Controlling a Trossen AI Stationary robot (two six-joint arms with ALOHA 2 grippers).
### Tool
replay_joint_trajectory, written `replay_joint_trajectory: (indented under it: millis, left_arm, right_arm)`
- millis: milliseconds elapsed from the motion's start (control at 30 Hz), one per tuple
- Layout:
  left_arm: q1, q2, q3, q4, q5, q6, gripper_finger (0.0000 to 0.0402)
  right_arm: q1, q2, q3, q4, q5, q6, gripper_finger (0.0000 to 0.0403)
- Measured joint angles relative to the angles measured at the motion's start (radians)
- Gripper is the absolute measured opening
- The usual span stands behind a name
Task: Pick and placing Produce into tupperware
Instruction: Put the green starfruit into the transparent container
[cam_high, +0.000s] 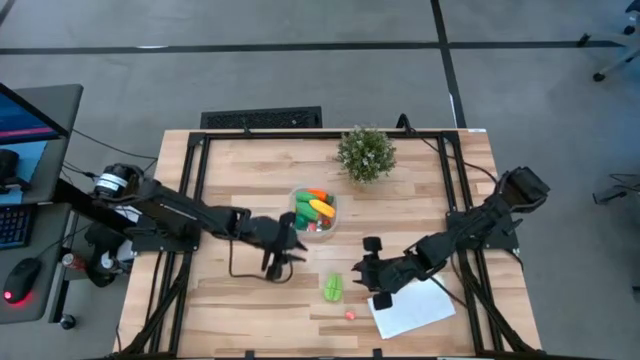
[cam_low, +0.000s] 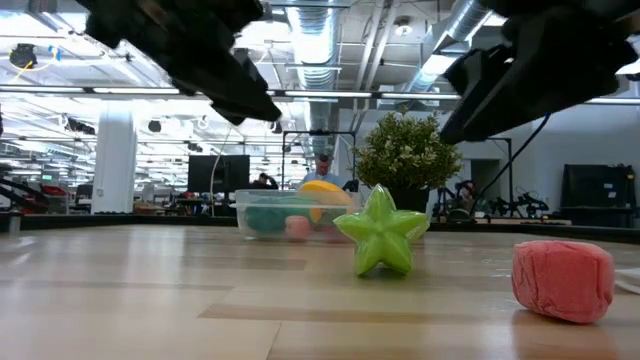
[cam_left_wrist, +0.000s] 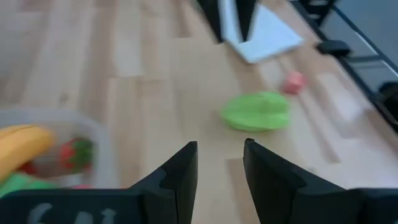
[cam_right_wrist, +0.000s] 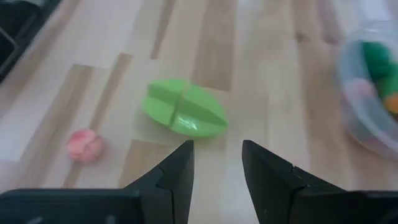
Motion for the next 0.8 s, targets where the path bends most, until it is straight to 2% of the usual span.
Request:
replay_joint_trajectory:
  millis: [200,300,500,800]
  left_arm:
    - [-0.114,0.0,0.0,-0.009,-0.061,0.0,0.0118]
    - [-0.157,0.0,0.0,-0.029,-0.13,0.0,0.0118]
    - [-0.203,0.0,0.0,-0.074,-0.223,-0.003,0.0118]
    - [-0.21,0.0,0.0,-0.106,-0.245,-0.028,0.0118]
  right_arm:
    - [-0.072,0.062,0.0,0.141,-0.256,-0.048,0.0129]
    - [-0.101,0.063,0.0,0.146,-0.32,-0.049,0.0139]
    - [-0.134,0.064,0.0,0.162,-0.331,-0.13,0.0172]
    - [-0.14,0.064,0.0,0.247,-0.347,-0.337,0.023]
